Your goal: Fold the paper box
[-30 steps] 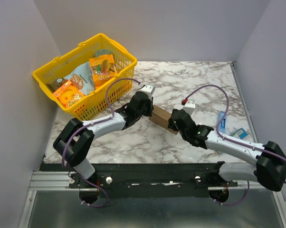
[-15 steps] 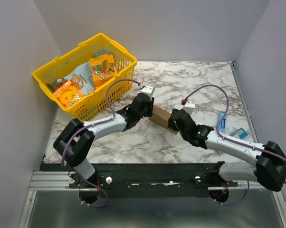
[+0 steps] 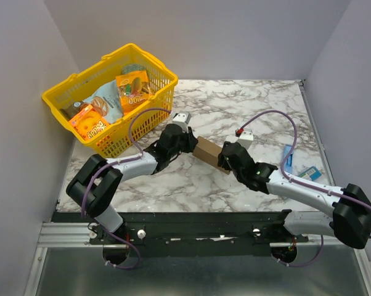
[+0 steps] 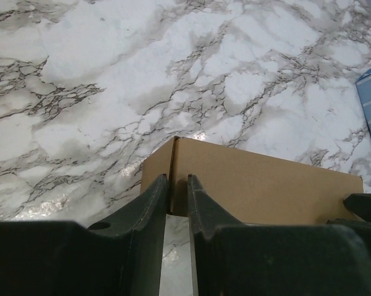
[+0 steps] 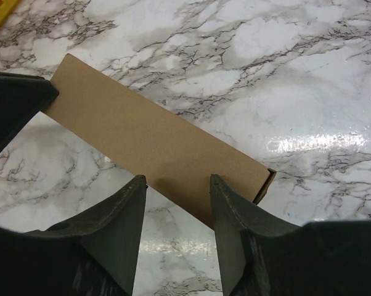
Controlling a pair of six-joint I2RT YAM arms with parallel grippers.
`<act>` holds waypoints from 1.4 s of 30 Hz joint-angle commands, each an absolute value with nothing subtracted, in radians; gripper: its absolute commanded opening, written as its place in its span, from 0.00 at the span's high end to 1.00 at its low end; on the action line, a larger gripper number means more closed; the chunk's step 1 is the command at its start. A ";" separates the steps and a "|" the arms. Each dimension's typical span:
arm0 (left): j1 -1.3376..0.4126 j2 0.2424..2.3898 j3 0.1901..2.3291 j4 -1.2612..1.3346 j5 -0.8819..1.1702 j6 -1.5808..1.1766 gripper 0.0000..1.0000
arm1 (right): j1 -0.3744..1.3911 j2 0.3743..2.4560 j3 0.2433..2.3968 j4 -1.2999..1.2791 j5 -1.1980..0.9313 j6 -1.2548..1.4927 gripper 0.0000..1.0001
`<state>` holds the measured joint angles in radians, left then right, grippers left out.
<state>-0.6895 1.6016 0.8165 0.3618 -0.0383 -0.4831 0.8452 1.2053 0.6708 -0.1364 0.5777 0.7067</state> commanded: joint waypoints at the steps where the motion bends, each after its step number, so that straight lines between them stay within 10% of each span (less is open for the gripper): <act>1: -0.680 1.660 0.706 0.232 0.072 -0.514 0.75 | 0.845 1.226 0.623 -0.236 0.540 0.713 0.46; 32: -0.664 1.689 0.482 0.446 0.089 -0.620 0.82 | 0.871 1.152 0.597 -0.230 0.485 0.716 0.45; 42: -0.663 1.565 0.393 0.506 0.115 -0.601 0.62 | 0.882 1.101 0.568 -0.239 0.462 0.716 0.46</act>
<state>-0.6540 1.5696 0.5133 0.8131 0.0662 -0.6403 0.8654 1.1149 0.6151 -0.1402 0.5205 0.7067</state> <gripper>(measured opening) 0.355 0.546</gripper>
